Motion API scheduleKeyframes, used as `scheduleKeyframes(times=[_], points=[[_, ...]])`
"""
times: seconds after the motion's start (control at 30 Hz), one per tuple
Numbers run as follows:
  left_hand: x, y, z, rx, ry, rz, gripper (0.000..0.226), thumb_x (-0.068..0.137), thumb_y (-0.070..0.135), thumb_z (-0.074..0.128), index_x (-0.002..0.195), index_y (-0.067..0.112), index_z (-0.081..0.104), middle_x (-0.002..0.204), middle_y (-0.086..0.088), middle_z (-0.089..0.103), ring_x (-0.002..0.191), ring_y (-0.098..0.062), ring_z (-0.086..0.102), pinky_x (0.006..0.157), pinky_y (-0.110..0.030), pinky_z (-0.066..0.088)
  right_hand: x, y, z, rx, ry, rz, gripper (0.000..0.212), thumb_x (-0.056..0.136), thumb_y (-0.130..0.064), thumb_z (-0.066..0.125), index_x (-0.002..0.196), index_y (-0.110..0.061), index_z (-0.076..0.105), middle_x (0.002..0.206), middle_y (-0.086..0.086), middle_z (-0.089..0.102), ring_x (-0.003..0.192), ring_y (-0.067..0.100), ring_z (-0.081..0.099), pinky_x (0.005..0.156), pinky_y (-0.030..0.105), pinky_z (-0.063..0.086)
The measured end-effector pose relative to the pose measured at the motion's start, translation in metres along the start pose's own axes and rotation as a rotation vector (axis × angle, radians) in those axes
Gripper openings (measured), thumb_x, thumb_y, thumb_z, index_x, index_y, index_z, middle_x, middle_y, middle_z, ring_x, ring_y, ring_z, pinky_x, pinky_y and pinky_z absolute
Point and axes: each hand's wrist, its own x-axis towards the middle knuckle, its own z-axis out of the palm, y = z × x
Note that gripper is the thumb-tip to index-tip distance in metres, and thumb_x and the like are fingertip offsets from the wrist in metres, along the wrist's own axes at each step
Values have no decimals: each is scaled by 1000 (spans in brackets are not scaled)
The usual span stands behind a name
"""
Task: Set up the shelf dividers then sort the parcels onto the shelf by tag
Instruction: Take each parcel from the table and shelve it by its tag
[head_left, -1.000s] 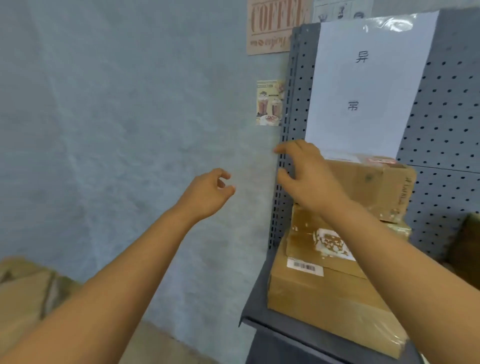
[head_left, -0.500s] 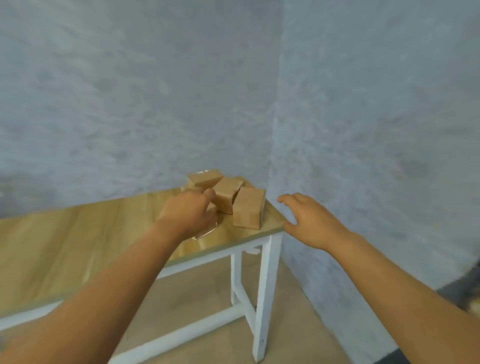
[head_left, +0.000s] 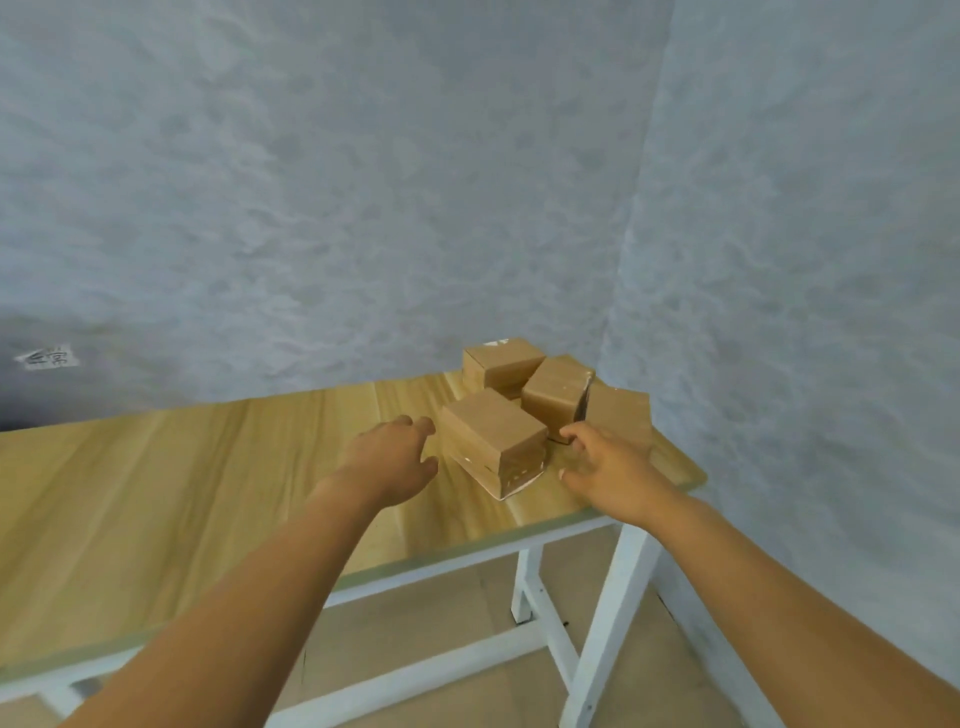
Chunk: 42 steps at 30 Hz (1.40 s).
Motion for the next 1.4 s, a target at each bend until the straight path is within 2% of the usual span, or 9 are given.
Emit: scheduleKeyframes(times=[0.23,0.4,0.53,0.7,0.83,0.97,1.1,1.2,1.4], points=[[51,-20,34,-114,-115,-36,61,95,36,55,150,20,32,139,-7,49,122,-28,55,95,-40,49,42,7,31,15,-1,66,63,91,-35,66,146,-26,37,145,2,37,123,20,48,104,35,44],[92,-18,52,-554,-233,-119,88,89,31,70,156,17,15,150,-10,41,133,-30,47,99,-33,40,78,4,50,73,-99,23,90,81,-58,69,153,-32,21,149,-8,22,134,21,36,110,45,40],[117,-13,58,-770,-310,-163,78,91,28,69,152,14,24,126,1,53,110,-19,57,90,-29,44,102,5,68,96,-148,39,100,78,-61,71,154,-37,10,148,-8,16,132,23,36,109,45,42],[133,-29,31,-882,-175,-208,59,93,32,66,145,27,39,121,0,60,107,-17,60,87,-28,44,146,2,58,370,-121,92,82,79,-61,68,149,-42,30,143,-8,30,127,19,42,97,35,46],[133,-47,9,-1147,-72,-236,36,91,37,68,126,34,58,116,1,68,107,-12,65,90,-35,51,172,-15,44,587,-108,151,67,75,-73,51,133,-40,49,126,-4,55,107,17,59,76,32,53],[135,-59,-3,-1338,-114,-231,41,80,59,72,115,37,68,122,7,68,118,-22,62,97,-40,52,190,-31,32,926,-156,330,56,90,-64,47,126,-24,60,118,13,68,106,34,67,95,52,55],[141,-61,-10,-1363,-181,-169,56,65,76,72,112,45,68,122,7,69,118,-21,62,99,-42,51,185,-38,20,1038,-189,327,58,93,-62,44,118,-14,63,90,11,74,89,31,71,87,45,55],[140,-65,-12,-1312,-203,-163,64,63,81,69,117,46,64,126,7,65,119,-19,61,102,-45,50,183,-44,16,1000,-198,306,55,96,-61,40,117,-15,64,99,14,74,92,32,71,88,44,55],[132,-80,-20,-1062,-225,-166,72,71,73,63,132,39,48,128,10,62,116,-13,60,102,-43,50,181,-51,16,1063,-187,389,64,95,-65,39,121,-12,62,95,15,71,100,36,69,90,47,53]])
